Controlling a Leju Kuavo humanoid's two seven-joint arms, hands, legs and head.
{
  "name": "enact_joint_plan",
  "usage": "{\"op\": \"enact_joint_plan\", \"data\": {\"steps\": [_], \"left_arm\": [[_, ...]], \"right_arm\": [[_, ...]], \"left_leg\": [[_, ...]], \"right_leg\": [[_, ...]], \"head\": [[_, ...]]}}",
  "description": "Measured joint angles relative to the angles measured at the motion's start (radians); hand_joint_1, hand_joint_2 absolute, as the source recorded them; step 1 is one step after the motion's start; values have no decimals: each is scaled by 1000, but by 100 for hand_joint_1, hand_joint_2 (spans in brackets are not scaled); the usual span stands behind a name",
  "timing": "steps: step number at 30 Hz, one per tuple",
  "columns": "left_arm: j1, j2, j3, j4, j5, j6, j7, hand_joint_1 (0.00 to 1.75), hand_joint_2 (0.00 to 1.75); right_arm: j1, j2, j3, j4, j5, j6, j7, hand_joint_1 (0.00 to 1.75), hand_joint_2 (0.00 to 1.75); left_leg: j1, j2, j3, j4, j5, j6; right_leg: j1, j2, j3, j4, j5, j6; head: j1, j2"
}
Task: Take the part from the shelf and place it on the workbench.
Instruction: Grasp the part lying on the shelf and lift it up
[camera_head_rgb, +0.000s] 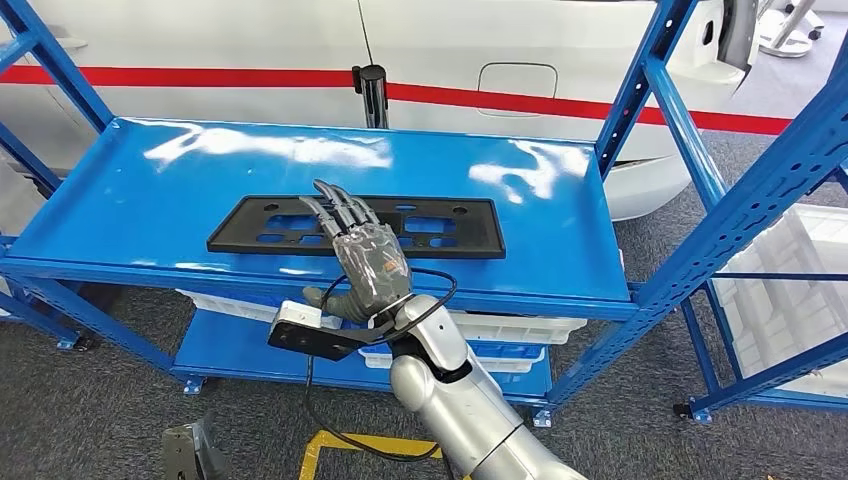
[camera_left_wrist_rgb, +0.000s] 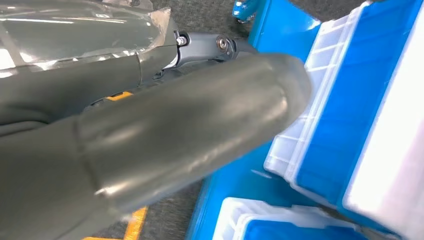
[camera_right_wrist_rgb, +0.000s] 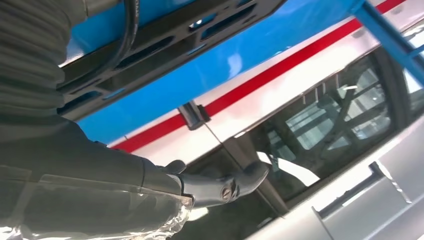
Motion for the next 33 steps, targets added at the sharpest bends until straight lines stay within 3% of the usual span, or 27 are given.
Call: {"op": "enact_joint_plan", "data": {"steps": [3, 4, 6, 8, 9, 10, 12, 13, 14, 16, 18, 19, 22, 23, 24, 25, 27, 29, 31, 33], "left_arm": [[-1, -1, 0, 0, 1, 0, 0, 0, 0], [-2, -1, 0, -1, 1, 0, 0, 0, 0], [-2, -1, 0, 0, 1, 0, 0, 0, 0], [0, -1, 0, 0, 1, 0, 0, 0, 0], [0, -1, 0, 0, 1, 0, 0, 0, 0], [0, 0, 0, 0, 1, 0, 0, 0, 0], [1, 0, 0, 0, 1, 0, 0, 0, 0], [0, 1, 0, 0, 1, 0, 0, 0, 0], [0, 1, 0, 0, 1, 0, 0, 0, 0], [-1, 0, 0, 0, 1, 0, 0, 0, 0], [-1, -1, 0, 0, 1, 0, 0, 0, 0], [-1, -1, 0, 0, 2, 0, 0, 0, 0], [-1, -1, 0, 0, 8, 0, 0, 0, 0], [0, -1, 0, 0, 11, 0, 0, 0, 0], [1, -1, 0, 0, 14, 0, 0, 0, 0], [1, -1, 0, 1, 18, 0, 0, 0, 0], [1, -2, 1, 2, 27, -1, 0, 0, 0], [-1, -2, 1, 5, 37, -2, 0, 0, 0], [0, -2, 2, 8, 44, 9, 12, 0, 0], [0, 9, 7, 30, 39, 72, 82, 0, 0]], "right_arm": [[0, 5, -1, -3, 1, 0, 2, 0, 175], [-1, 7, -2, -3, 1, 0, 2, 0, 175], [-1, 11, -2, -4, 1, 0, 2, 0, 175], [3, 11, -2, -4, 1, 0, 2, 0, 175], [5, 11, -3, -4, 1, 0, 2, 0, 175], [5, 11, -3, -4, 1, 0, 2, 0, 175], [5, 12, -3, -4, 1, 0, 2, 0, 175], [5, 12, -3, -4, 1, 0, 2, 0, 175], [4, 13, -3, -4, 1, 0, 2, 0, 175], [3, 14, -3, -4, 1, 0, 3, 0, 175], [2, 13, -3, -4, 1, 0, 3, 0, 175], [1, 12, -3, -5, 2, 0, 3, 0, 175], [5, 8, -3, -4, 6, 1, 4, 0, 175], [7, 5, -3, -4, 9, 2, 5, 0, 175], [9, 4, -3, -4, 11, 3, 5, 0, 175], [10, 3, -3, -4, 14, 4, 6, 0, 175], [10, 4, -3, -4, 19, 10, 6, 0, 175], [9, 6, -3, -4, 24, 17, 5, 0, 175], [6, 13, -3, -2, 27, 21, 2, 0, 175], [4, 19, 0, -4, 28, 27, -7, 0, 175]], "left_leg": [[6, 6, -14, 48, -9, -14], [9, 9, -40, 97, -21, -20], [15, 12, -120, 225, -63, -32], [22, 14, -187, 292, -96, -42], [25, 16, -198, 276, -85, -45], [28, 18, -190, 225, -51, -47], [30, 25, -149, 86, 48, -46], [29, 28, -133, 37, 78, -43], [26, 30, -123, 11, 93, -37], [21, 27, -113, 2, 92, -19], [17, 22, -95, -4, 92, -1], [15, 20, -85, -6, 88, 8], [7, 16, -67, -7, 70, 24], [4, 13, -60, -7, 64, 25], [1, 10, -52, -7, 57, 26], [-2, 8, -41, -7, 50, 25], [-7, 4, -20, -7, 35, 23], [-10, 1, -8, -6, 21, 14], [-10, 0, -5, 1, 17, 4], [-7, 3, -10, 30, 9, -4]], "right_leg": [[-12, 1, 31, -10, 2, -25], [-15, 1, 43, -13, -2, -31], [-16, 1, 59, -14, -14, -38], [-17, 2, 76, -14, -30, -36], [-18, 4, 87, -14, -39, -33], [-19, 5, 100, -14, -48, -29], [-19, 5, 123, -14, -69, -19], [-17, 5, 131, -15, -77, -12], [-15, 5, 135, -18, -83, -5], [-9, 5, 143, -14, -83, 13], [-9, 4, 128, 32, -83, 24], [-10, 3, 102, 77, -92, 23], [-11, 3, -24, 257, -156, 9], [-11, 3, -54, 283, -171, 9], [-10, 3, -68, 276, -171, 11], [-8, 3, -64, 232, -148, 16], [-1, 3, -23, 91, -61, 21], [7, 2, 8, 7, -9, 7], [6, 3, 18, -5, 1, -13], [-6, 1, 40, -21, 13, -25]], "head": [[-1, 0], [-2, 0], [-4, 0], [-4, 0], [-4, 0], [-4, 0], [-5, 0], [-6, 0], [-6, 0], [-5, 0], [-3, 0], [-3, 0], [-1, 0], [-1, 0], [0, 0], [-1, 0], [-2, 0], [-3, 0], [-3, 0], [-4, 0]]}}
